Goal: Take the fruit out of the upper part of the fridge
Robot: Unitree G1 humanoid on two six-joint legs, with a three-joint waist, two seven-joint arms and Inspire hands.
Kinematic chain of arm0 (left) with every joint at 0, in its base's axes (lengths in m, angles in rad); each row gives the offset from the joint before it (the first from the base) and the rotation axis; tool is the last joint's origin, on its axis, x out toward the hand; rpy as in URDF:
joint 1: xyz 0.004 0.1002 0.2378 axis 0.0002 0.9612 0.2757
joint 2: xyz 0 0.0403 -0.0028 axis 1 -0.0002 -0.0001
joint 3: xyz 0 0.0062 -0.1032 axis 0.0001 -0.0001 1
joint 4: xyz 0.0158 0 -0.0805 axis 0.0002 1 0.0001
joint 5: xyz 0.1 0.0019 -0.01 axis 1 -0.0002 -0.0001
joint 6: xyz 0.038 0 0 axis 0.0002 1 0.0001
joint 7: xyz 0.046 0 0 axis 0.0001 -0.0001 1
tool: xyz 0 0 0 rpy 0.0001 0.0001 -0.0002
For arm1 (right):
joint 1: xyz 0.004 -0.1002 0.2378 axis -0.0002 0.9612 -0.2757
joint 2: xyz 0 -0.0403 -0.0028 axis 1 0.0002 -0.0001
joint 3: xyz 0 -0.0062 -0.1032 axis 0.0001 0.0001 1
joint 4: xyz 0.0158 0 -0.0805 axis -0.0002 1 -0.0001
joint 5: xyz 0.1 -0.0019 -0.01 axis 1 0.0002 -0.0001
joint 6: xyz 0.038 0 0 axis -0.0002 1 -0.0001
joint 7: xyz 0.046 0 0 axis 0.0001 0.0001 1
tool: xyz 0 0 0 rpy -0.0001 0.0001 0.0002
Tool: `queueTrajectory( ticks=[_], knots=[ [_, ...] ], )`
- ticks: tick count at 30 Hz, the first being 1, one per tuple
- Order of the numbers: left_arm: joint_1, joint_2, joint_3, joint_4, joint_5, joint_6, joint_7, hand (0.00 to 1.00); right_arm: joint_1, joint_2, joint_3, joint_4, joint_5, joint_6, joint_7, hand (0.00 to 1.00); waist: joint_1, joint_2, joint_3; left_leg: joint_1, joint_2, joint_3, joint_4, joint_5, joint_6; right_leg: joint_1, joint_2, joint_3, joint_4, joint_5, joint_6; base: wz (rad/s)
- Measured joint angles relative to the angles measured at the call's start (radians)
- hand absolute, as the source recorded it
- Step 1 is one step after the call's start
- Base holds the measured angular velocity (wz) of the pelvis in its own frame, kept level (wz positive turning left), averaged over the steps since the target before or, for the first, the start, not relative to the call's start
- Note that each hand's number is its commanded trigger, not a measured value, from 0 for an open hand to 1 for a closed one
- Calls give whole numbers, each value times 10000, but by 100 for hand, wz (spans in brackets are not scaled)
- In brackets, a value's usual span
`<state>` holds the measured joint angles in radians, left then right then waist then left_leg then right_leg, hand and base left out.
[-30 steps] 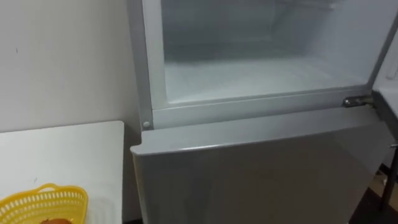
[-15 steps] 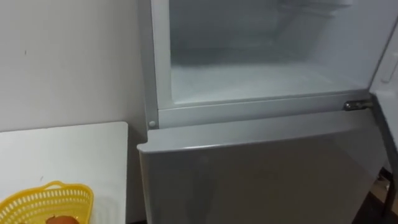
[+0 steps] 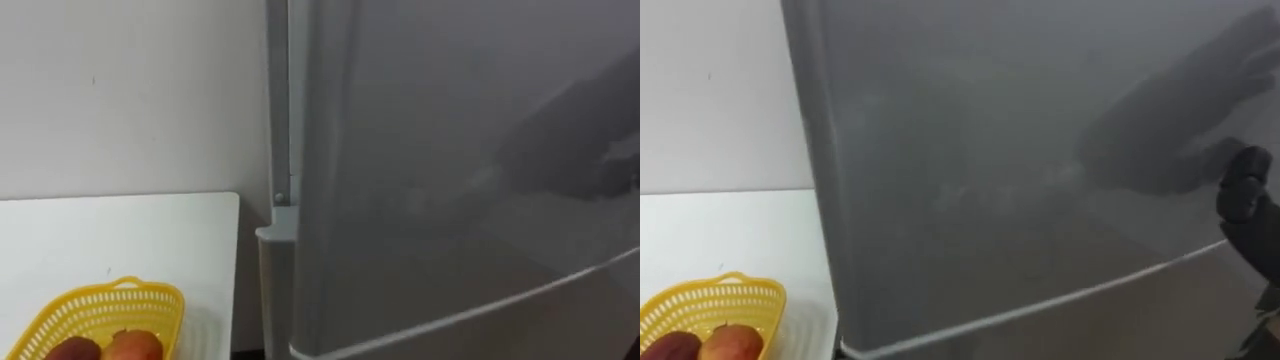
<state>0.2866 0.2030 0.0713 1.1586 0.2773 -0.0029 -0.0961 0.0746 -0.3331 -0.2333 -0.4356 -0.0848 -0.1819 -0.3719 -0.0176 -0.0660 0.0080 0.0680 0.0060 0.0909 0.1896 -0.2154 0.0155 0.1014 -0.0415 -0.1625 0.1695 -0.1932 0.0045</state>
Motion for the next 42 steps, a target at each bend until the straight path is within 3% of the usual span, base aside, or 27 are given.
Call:
queueTrajectory(
  ticks=[14, 24, 29, 34, 38, 42],
  knots=[
    [-41, 6, 6, 0, 0, 35, -50, 0, -333, -51, 163, 676, -9, 8, 1470, 0, -41, -2, -6, -58, -2, -193, 72, -4, -2, 119, -12, -193, 28, 14, -22, 3],
    [-7, 0, 41, -59, -10, 49, -69, 0, -331, -51, 138, 845, 514, 94, 1749, 0, -46, 28, -100, 40, 12, -150, 133, 0, -5, 249, -16, -270, 35, 27, -38, 2],
    [36, -1, 86, -135, 15, 56, -11, 0, -161, -51, 120, 903, 1193, 100, 1850, 0, -59, 17, -109, 140, 14, -136, 95, -4, -7, 344, -18, -270, 24, 27, -38, -1],
    [258, -6, 96, -391, 10, 49, 52, 0, -154, -51, -242, 930, 1389, 104, 1485, 0, -60, 28, -105, 160, -4, -138, 147, -4, -5, 355, -8, -113, 19, 27, -38, 0],
    [459, -19, 116, -384, -5, 47, 136, 0, -167, -74, -1144, 1115, 2716, 89, 380, 0, -73, 54, -88, 264, -10, -123, 70, -2, -3, 387, -17, -166, 10, 27, -37, -1],
    [595, -143, 716, -355, 6, -13, 283, 0, -77, -72, -2241, 1191, 3326, 6, -676, 0, -422, 103, -74, 212, -14, -179, 75, -2, -4, 383, -12, -216, -8, 26, -36, 3]
  ],
)
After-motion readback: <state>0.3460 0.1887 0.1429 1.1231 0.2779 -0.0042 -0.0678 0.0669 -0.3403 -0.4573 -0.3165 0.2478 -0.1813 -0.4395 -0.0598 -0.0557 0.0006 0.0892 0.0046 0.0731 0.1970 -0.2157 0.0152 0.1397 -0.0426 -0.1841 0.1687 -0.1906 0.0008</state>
